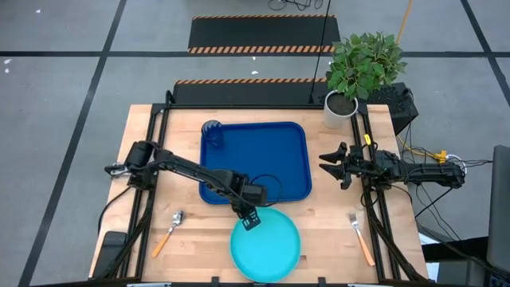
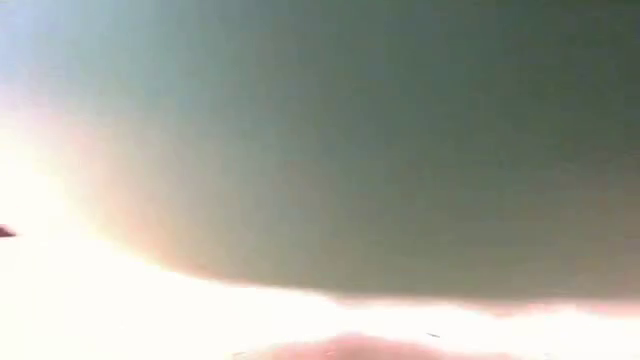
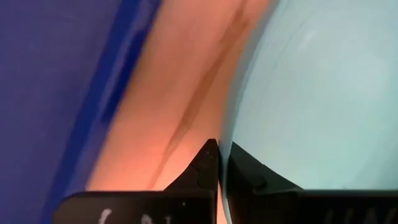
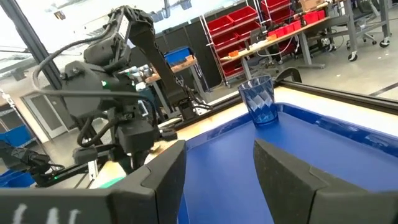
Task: Pick and place plate/cup/fork/spoon on tray
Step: Put the light blue plate on the middle of the serving tray
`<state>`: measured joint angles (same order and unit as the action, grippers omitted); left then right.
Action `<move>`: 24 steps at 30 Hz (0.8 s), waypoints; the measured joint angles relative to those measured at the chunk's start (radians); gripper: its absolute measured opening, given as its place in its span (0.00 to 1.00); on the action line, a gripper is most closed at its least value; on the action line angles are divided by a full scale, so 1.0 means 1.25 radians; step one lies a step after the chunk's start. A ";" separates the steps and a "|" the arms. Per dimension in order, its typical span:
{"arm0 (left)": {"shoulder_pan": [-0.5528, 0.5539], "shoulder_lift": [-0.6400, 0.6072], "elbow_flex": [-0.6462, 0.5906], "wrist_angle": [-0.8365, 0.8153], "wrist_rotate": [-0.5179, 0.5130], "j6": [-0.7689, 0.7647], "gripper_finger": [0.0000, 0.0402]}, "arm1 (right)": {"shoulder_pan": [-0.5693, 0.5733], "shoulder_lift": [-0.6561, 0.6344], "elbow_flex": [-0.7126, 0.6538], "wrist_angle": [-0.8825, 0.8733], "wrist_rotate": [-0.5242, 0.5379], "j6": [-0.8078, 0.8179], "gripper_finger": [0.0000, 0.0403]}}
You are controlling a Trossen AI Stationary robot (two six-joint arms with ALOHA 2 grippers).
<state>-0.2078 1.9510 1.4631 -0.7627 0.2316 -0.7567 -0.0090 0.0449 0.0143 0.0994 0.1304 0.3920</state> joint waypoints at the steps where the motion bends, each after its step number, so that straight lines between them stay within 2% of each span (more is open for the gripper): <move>1: 0.004 -0.004 0.000 -0.002 -0.003 0.001 0.02 | 0.000 0.001 0.000 0.000 0.000 0.000 0.45; 10: 0.053 -0.019 0.000 -0.073 -0.040 0.043 0.02 | 0.000 0.006 0.000 0.000 0.000 0.006 0.45; 24: 0.141 -0.019 0.000 -0.086 -0.076 0.126 0.02 | 0.000 0.007 0.000 0.000 0.000 0.006 0.45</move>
<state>-0.0316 1.9278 1.4631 -0.8701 0.1369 -0.5997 -0.0086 0.0532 0.0143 0.0998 0.1303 0.4000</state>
